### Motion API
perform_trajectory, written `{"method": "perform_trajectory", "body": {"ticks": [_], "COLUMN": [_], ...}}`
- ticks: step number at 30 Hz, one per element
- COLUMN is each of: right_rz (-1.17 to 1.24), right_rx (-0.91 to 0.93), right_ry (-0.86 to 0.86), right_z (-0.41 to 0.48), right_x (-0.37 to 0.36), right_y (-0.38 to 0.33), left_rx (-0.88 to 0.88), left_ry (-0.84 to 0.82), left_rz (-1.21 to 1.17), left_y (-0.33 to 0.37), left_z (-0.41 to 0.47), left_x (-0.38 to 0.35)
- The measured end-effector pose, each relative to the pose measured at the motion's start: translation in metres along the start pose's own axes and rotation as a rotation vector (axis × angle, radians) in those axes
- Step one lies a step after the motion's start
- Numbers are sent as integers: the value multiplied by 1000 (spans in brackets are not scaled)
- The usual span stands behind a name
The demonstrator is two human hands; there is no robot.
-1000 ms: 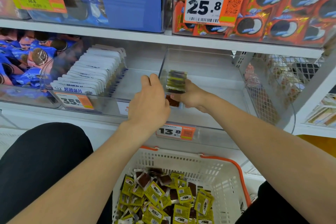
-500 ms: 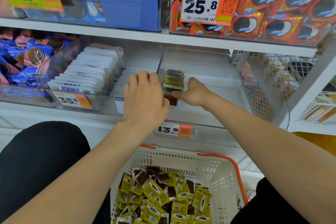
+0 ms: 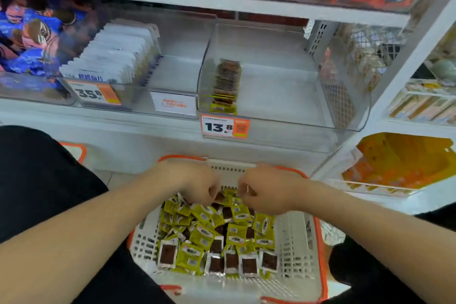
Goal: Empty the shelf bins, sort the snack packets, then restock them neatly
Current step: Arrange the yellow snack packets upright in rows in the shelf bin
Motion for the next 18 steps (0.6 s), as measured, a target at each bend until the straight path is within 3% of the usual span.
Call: {"method": "perform_trajectory", "body": {"ticks": [3,5,11,18], "right_rz": [-109,-87,140,170], "right_rx": [-94,-135,-289,-393], "right_ry": [-239,-294,-165,-67], "right_z": [28,48,93,120], "right_x": [-75,-109,-186,-268], "right_y": [27,46,103,132], "left_rx": [34,68,178,218], "left_ry": [-5,34,129,303], "left_rz": [5,-37,-128,-203], "left_y": [-16,-29,-69,-81], "left_z": [38,56,105,146], "left_x": [-34,-54,-128,-173]}}
Point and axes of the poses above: each hand's wrist, its own z-axis towards the middle knuckle, its own x-axis out of the back of the hand, y = z × x, the point moved 7 cm from there along z, towards the middle knuckle, and after that the axes turned 2 degrees about -x, right-handed, at the moved point
